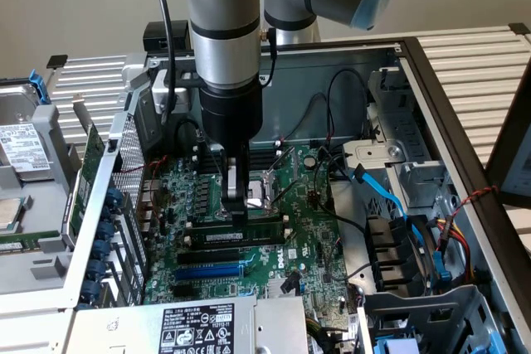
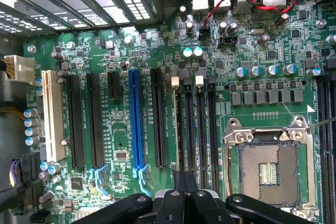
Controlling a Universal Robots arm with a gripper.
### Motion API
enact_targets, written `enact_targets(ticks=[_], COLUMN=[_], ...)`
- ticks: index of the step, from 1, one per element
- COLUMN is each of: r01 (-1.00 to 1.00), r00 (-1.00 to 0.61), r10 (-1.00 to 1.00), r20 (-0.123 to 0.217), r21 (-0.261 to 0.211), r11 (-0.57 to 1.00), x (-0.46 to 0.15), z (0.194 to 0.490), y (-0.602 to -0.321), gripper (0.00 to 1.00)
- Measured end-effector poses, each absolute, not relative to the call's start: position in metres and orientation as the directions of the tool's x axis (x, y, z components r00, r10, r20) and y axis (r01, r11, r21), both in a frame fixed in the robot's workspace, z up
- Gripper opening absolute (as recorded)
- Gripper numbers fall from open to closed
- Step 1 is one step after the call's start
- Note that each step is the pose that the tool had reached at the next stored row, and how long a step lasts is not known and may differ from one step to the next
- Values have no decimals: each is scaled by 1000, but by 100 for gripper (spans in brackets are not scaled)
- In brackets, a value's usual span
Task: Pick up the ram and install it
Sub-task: 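Press down the ram until it locks into place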
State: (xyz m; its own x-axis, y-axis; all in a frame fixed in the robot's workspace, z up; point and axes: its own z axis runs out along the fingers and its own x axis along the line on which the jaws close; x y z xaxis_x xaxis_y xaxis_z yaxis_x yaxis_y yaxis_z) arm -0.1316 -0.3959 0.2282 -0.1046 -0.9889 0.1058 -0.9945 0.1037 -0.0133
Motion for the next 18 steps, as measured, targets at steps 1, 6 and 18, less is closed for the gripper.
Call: enact_targets(ticks=[1, 6, 18], r01=[-995, -995, -995], r00=[-105, -105, -104], r10=[-989, -989, -989], r20=[106, 106, 101], r21=[-13, -13, -13], r11=[104, 104, 104], x=[-132, -132, -132], z=[228, 228, 227], y=[-396, -397, -397], gripper=[10, 10, 10])
